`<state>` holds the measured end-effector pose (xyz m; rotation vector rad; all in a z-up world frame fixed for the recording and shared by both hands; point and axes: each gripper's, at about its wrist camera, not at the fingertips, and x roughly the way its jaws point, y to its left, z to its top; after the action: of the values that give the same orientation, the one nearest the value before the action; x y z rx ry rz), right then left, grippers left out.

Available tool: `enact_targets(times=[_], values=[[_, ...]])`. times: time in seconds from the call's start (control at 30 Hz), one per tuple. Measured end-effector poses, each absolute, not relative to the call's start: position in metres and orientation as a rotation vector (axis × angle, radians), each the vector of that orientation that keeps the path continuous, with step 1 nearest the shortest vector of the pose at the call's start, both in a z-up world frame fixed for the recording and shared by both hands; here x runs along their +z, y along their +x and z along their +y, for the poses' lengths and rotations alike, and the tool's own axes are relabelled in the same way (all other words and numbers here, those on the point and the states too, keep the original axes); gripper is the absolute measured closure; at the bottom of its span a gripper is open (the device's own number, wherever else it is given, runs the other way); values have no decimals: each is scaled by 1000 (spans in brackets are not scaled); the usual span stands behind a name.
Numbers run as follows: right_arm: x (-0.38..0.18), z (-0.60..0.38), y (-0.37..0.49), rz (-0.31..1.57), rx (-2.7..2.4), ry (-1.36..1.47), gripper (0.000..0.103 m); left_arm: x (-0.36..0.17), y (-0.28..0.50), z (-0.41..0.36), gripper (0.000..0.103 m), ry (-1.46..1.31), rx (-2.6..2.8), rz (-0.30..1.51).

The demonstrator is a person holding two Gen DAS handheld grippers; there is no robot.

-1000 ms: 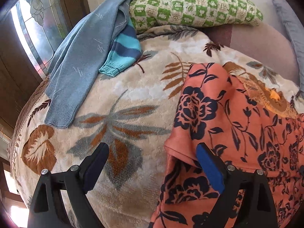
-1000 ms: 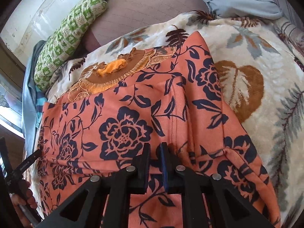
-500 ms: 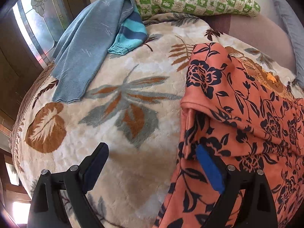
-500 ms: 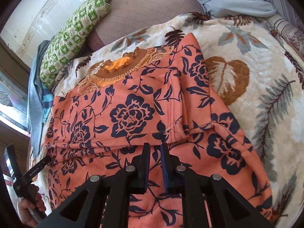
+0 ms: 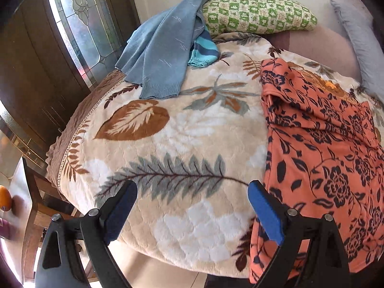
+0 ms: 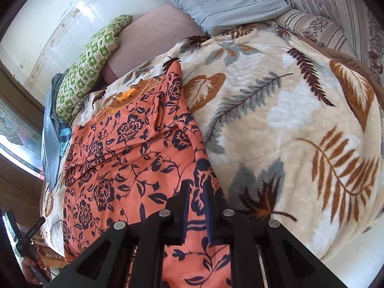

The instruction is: Fold small clothes

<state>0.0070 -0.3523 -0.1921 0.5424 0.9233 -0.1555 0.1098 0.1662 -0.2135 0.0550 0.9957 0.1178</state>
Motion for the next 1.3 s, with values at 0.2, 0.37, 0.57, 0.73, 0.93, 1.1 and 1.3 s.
enact_targets(times=[0.2, 0.37, 0.57, 0.73, 0.93, 1.1, 1.3], values=[[-208, -326, 0, 963, -74, 527, 89, -255, 87, 130, 9, 185, 71, 1096], [-235, -315, 0, 1056, -34, 514, 89, -279, 85, 119, 9, 168, 13, 1167], [-265, -329, -15, 1093, 7, 573, 89, -284, 81, 126, 8, 168, 9, 1165], [-248, -343, -35, 1086, 11, 561, 89, -269, 71, 129, 8, 187, -3, 1140], [-228, -359, -76, 935, -1, 539, 14, -249, 61, 143, 8, 111, -52, 1112], [-236, -365, -81, 937, 14, 589, 15, -253, 61, 148, 8, 35, -93, 1143], [-248, -357, -74, 969, 14, 596, 15, -281, 66, 164, 13, -241, -156, 1250]])
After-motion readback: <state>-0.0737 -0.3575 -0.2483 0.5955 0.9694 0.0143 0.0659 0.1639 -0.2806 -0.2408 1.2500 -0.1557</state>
